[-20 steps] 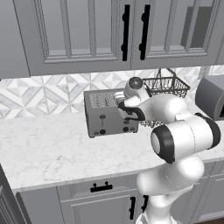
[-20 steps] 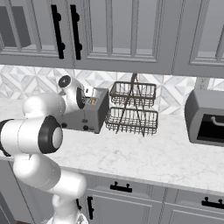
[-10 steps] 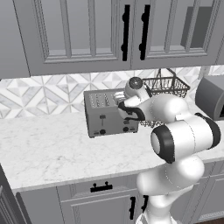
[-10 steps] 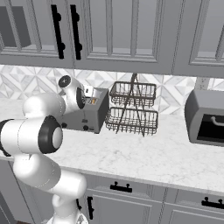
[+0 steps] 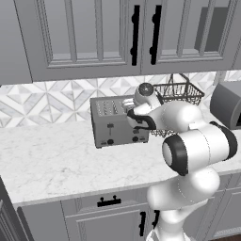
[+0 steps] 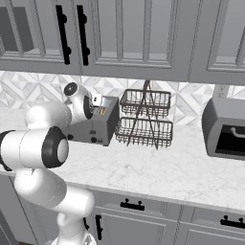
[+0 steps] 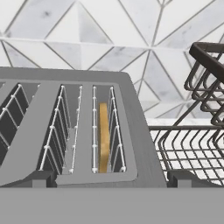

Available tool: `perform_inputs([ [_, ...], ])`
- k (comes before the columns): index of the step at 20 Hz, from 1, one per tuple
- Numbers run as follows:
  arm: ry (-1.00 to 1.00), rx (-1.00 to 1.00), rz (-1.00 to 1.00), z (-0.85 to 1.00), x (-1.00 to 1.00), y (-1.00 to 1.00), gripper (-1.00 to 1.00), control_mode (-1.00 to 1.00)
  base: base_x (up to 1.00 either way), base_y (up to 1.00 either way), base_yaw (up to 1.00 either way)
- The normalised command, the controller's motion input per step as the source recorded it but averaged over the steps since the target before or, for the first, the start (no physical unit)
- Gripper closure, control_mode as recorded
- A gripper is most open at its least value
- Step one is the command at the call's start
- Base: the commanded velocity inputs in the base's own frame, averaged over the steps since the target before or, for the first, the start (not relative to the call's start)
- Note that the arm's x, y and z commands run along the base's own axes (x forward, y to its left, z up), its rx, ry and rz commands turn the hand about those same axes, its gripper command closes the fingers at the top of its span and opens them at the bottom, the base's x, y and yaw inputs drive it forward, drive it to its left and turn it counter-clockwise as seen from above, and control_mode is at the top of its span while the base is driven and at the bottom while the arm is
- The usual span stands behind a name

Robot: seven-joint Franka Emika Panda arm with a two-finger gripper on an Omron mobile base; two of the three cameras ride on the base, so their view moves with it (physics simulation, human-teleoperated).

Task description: Start the toaster. Once the lever pops up, take the bread to the plate on the dining counter.

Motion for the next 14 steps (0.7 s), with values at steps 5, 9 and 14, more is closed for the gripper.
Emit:
perform_inputs([
  [5, 0.0, 0.0, 0.0, 0.0, 0.0, 0.0, -1.0, -1.0, 0.0, 0.0, 0.0],
  [9, 0.0, 0.0, 0.0, 0.0, 0.0, 0.0, -1.0, -1.0, 0.0, 0.0, 0.0],
  [14, 0.0, 0.0, 0.0, 0.0, 0.0, 0.0, -1.0, -1.0, 0.0, 0.0, 0.0],
])
